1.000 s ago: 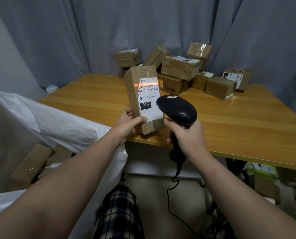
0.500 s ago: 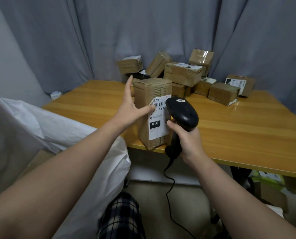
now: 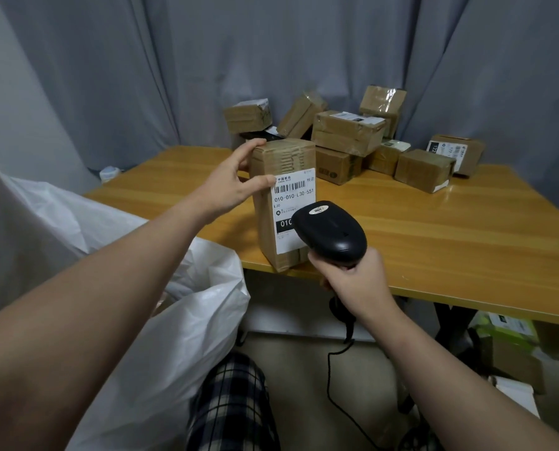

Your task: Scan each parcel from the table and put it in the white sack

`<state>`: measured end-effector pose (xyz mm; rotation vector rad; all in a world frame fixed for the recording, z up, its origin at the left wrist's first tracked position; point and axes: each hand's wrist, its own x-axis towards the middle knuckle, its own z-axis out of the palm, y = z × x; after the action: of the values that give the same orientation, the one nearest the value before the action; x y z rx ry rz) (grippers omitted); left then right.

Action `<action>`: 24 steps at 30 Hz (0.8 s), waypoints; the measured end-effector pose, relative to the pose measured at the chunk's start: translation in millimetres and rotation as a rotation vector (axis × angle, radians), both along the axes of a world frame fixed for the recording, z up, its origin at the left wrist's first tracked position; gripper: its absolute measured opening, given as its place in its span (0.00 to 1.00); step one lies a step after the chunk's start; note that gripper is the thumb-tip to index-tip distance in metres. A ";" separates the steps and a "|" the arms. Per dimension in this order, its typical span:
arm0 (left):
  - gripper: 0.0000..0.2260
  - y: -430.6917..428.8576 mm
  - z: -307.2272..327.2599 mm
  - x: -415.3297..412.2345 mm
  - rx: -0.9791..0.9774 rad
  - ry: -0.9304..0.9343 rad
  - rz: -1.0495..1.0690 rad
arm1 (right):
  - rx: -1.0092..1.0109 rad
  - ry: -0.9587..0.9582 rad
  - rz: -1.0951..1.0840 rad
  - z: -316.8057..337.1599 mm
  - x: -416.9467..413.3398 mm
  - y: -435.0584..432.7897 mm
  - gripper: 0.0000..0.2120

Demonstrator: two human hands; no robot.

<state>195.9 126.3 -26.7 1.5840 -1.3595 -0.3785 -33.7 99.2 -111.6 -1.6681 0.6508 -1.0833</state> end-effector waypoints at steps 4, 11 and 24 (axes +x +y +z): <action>0.27 0.5 -0.1 3.3 0.015 0.043 0.008 | 0.022 -0.030 -0.030 1.6 -4.4 6.6 0.07; 0.27 -1.2 -1.2 4.7 0.014 0.118 0.036 | 0.025 -0.044 -0.032 4.6 -8.7 9.6 0.08; 0.23 2.6 -0.6 -2.4 -0.014 0.169 0.077 | 0.053 -0.077 0.010 7.6 -7.8 10.1 0.07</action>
<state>193.5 129.0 -27.3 1.5519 -1.1668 -0.4443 -41.5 109.4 -104.0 -1.5749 0.6155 -1.1080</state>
